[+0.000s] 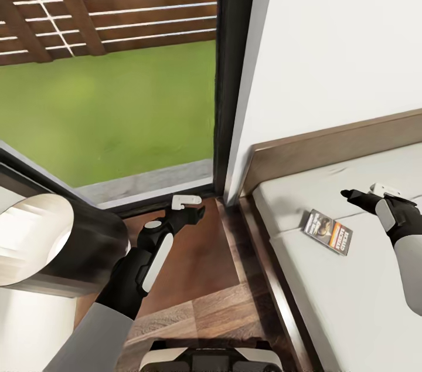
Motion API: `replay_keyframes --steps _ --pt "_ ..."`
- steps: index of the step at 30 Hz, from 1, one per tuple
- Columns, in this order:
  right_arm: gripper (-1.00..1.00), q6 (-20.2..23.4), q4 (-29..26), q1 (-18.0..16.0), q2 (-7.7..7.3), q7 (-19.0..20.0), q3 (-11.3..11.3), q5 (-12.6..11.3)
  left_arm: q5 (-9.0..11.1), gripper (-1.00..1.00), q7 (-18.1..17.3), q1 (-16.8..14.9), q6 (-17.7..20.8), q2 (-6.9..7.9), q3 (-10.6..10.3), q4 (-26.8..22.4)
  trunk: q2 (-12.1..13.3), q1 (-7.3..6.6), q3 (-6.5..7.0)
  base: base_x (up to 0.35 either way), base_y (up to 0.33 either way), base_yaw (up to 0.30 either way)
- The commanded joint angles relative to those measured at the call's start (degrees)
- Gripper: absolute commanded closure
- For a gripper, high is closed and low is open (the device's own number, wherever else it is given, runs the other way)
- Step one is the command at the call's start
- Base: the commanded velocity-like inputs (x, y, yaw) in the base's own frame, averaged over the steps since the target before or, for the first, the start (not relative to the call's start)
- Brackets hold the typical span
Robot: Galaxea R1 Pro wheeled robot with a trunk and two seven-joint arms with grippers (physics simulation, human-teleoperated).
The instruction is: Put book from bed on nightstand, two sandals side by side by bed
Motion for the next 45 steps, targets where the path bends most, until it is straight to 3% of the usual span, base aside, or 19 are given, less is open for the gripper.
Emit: replay_keyframes --steps 1,18,25,26,27,32,36,45 --pt "-1.0 0.32 -0.06 -0.04 0.02 0.13 -0.24 -0.32 0.59 -1.0 0.51 -0.03 0.26 0.01 -0.09 -0.07 -0.1 0.03 -0.17 0.0 0.0 0.0" --pt "-1.0 0.27 -0.04 -0.04 0.06 0.12 -0.24 -0.4 0.63 -1.0 0.49 -0.03 0.26 0.01 -0.09 -0.18 -0.1 0.03 -1.73 0.0 0.0 0.0" --pt "-1.0 0.26 -0.04 -0.04 0.09 0.12 -0.23 -0.41 1.2 -1.0 0.34 -0.01 1.68 -0.12 -0.01 -2.85 -0.1 0.03 -2.37 0.0 0.0 0.0" --pt "-1.0 0.26 -0.04 -0.04 0.1 0.12 -0.2 -0.41 2.06 -1.0 0.26 -0.02 3.08 -0.23 -0.03 -3.79 -0.1 0.03 -2.47 0.0 0.0 0.0" --pt "-1.0 0.24 -0.04 -0.04 0.11 0.1 -0.21 -0.42 8.59 -1.0 0.11 0.02 8.98 -0.31 -0.12 -7.16 -0.1 0.03 -2.56 0.0 0.0 0.0" --pt "-1.0 0.24 -0.04 -0.04 0.11 0.11 -0.18 -0.42 16.28 -1.0 0.11 0.05 12.94 -0.11 -0.21 -9.48 -0.1 0.03 -3.02 0.0 0.0 0.0" --pt "-1.0 0.23 -0.04 -0.04 0.11 0.12 -0.16 -0.42 19.04 -1.0 0.11 0.05 14.05 -0.03 -0.25 -10.09 -0.1 0.03 -3.38 0.0 0.0 0.0" --pt "-1.0 0.28 -0.04 -0.04 0.11 0.12 -0.17 -0.37 20.29 -1.0 0.07 0.05 14.53 -0.05 -0.32 -10.27 -0.1 0.03 -4.2 0.0 0.0 0.0"
